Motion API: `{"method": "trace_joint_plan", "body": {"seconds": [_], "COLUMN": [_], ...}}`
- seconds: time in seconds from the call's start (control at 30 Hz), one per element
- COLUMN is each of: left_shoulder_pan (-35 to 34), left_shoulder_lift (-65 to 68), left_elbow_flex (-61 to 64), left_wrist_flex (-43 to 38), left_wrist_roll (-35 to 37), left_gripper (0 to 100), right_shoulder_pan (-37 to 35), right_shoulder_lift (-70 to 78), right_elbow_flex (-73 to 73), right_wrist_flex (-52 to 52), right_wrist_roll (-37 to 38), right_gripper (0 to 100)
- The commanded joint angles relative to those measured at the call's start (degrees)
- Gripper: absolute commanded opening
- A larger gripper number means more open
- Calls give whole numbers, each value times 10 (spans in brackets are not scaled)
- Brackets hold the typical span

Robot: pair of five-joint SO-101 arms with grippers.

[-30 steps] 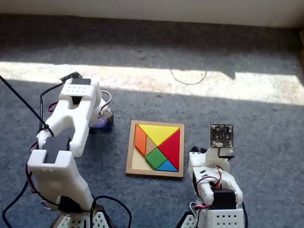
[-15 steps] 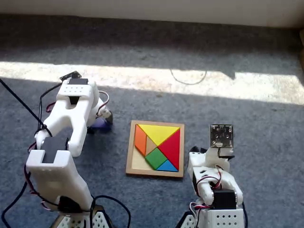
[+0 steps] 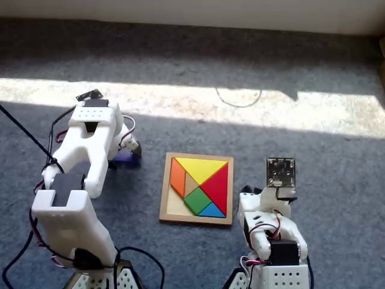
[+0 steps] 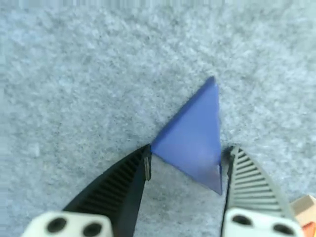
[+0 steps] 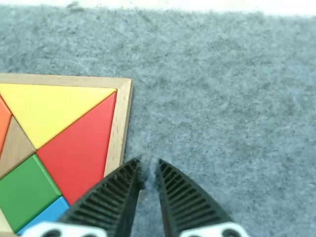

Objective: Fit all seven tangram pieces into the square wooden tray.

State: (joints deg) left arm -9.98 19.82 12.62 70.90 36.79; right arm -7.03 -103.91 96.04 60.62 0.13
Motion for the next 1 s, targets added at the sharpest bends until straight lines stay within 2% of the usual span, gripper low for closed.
{"method": "trace_joint_plan", "body": {"seconds": [0.0,0.2,0.47,0.97], "left_shoulder_pan": [-36,-26,10,-24], "left_shoulder_lift": [-1,0,0,26], "left_elbow_flex": [-54,-79,-64,-69], "left_wrist_flex": [50,71,70,70], "left_wrist_roll": [-45,-90,-88,-92], "left_gripper": [250,250,250,250], "right_shoulder_pan": [7,7,7,7], "right_shoulder_lift": [-7,-7,-7,-7], "right_elbow_flex": [58,58,58,58], "right_wrist_flex": [3,3,3,3], "right_wrist_roll": [-2,-2,-2,-2], "right_gripper": [9,9,9,9]}}
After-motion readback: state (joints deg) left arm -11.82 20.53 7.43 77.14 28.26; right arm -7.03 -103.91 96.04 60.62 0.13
